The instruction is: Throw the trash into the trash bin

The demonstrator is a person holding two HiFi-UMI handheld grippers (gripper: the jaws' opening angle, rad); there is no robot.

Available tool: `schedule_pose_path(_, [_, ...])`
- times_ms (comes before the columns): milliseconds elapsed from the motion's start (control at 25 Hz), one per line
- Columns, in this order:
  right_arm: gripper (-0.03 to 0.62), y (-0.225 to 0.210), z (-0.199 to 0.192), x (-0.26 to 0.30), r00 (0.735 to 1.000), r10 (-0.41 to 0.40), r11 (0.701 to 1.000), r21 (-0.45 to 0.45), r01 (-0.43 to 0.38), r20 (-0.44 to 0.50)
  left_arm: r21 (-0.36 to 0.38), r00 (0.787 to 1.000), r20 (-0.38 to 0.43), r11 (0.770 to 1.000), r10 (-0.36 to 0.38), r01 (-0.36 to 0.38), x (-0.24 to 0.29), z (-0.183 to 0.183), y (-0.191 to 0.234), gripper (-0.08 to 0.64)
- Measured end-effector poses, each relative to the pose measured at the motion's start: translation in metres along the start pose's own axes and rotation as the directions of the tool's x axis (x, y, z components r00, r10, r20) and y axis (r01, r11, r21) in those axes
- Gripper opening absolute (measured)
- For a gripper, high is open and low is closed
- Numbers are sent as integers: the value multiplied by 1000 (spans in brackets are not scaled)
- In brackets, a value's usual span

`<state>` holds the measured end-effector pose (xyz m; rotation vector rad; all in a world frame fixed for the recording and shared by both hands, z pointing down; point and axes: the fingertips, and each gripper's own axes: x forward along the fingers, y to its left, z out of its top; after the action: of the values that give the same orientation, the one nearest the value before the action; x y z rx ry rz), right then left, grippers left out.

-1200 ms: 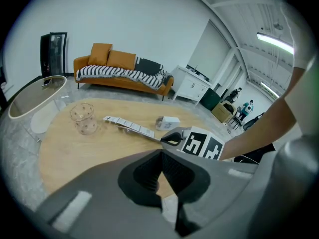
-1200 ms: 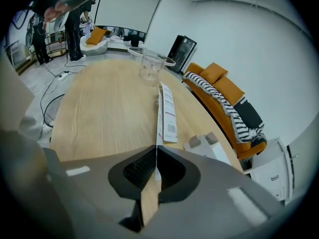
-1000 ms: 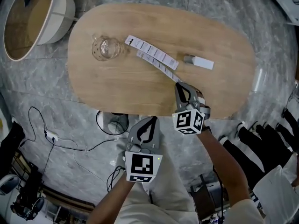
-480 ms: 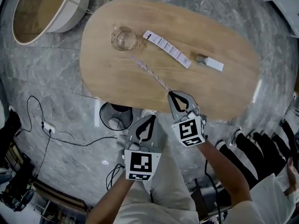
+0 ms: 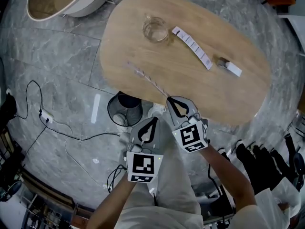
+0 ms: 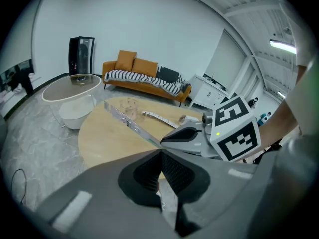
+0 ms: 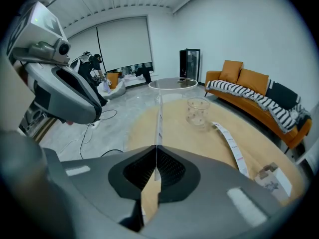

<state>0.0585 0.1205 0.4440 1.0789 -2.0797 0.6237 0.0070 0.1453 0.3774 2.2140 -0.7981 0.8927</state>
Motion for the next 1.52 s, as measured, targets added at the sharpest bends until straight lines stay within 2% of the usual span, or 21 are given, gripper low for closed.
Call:
schedule_pose_path(320, [32, 77, 11, 25, 990, 139, 985, -103, -142, -38, -50, 996, 15, 995, 83, -82, -33, -35, 44, 0])
schedule_pose_path(440, [32, 105, 8, 34, 981, 186, 969, -153, -193, -60, -62, 992, 28, 990, 127, -125, -49, -49, 65, 0])
schedule_pose_path(640, [32, 141, -9, 49, 965, 229, 936, -243, -254, -127, -86, 984, -2, 980, 178, -177, -67, -84, 96, 0])
schedule_pose_path(800, [32, 163, -31, 63, 948, 252, 912, -278, -300, -195, -119, 979, -21, 972, 201, -202, -76, -111, 113, 0])
schedule_pose_path(920, [32, 173, -50, 75, 933, 265, 906, -269, -327, -242, -135, 979, -33, 970, 200, -202, -80, -126, 120, 0])
schedule_pose_path(1080, [33, 184, -81, 90, 908, 272, 912, -214, -349, -319, -144, 982, -41, 972, 183, -187, -80, -143, 124, 0])
schedule_pose_path(1240, [32, 194, -107, 102, 888, 263, 915, -195, -354, -377, -160, 984, -45, 971, 171, -176, -81, -160, 129, 0])
schedule_pose_path(1520, [32, 208, -136, 125, 865, 252, 928, -146, -343, -433, -135, 986, -87, 979, 143, -154, -68, -199, 139, 0])
